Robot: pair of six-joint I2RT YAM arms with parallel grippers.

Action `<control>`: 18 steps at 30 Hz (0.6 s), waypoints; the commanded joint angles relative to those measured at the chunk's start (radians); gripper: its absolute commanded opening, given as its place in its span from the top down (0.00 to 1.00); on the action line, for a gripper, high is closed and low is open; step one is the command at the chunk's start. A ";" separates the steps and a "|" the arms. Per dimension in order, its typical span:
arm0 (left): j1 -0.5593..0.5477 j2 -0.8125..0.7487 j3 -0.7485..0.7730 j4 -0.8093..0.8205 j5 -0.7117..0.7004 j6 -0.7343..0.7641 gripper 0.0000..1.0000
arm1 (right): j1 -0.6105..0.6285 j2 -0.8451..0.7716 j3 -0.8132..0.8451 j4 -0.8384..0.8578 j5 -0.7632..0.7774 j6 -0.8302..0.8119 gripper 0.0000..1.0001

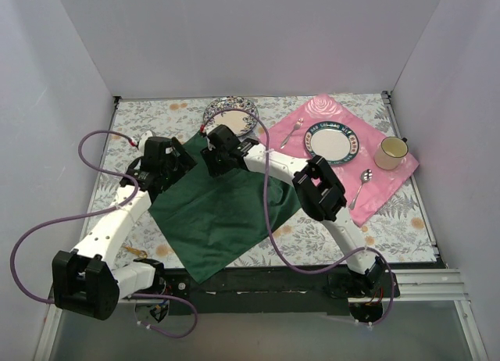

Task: Fold the napkin, place the utensils inside, and roll it up
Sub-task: Flatten the napkin out

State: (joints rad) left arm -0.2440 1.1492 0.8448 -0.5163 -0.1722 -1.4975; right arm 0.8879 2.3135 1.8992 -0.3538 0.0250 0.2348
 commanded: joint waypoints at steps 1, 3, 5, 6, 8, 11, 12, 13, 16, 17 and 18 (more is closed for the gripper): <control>0.002 -0.016 0.111 0.029 -0.001 0.077 0.12 | 0.017 0.061 0.098 -0.031 -0.049 -0.011 0.48; 0.003 0.003 0.178 0.016 -0.042 0.085 0.06 | 0.034 0.064 0.090 -0.027 -0.056 -0.005 0.48; 0.005 0.010 0.232 0.001 -0.079 0.082 0.02 | 0.052 0.064 0.081 -0.027 -0.083 -0.015 0.47; 0.006 0.012 0.244 -0.001 -0.111 0.082 0.02 | 0.075 0.064 0.081 -0.031 -0.089 -0.029 0.47; 0.011 0.018 0.279 0.006 -0.131 0.088 0.02 | 0.100 0.064 0.081 -0.051 -0.115 -0.046 0.46; 0.034 0.041 0.322 -0.027 -0.182 0.071 0.02 | 0.143 0.052 0.060 -0.068 -0.192 -0.040 0.45; 0.052 0.047 0.342 -0.031 -0.203 0.071 0.02 | 0.166 0.026 0.017 -0.065 -0.218 -0.034 0.45; 0.063 0.053 0.350 -0.037 -0.216 0.071 0.02 | 0.180 0.006 -0.009 -0.053 -0.253 -0.029 0.45; 0.158 0.087 0.396 -0.080 -0.195 0.049 0.02 | 0.213 -0.103 -0.112 -0.030 -0.237 -0.037 0.42; 0.184 0.104 0.401 -0.077 -0.169 0.051 0.02 | 0.212 -0.141 -0.152 0.010 -0.208 -0.035 0.36; 0.219 0.112 0.404 -0.074 -0.144 0.055 0.02 | 0.198 -0.223 -0.187 0.028 -0.182 -0.032 0.31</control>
State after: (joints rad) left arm -0.1291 1.2331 1.1999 -0.5415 -0.3214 -1.4372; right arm 1.0824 2.2925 1.8202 -0.3508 -0.1558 0.2054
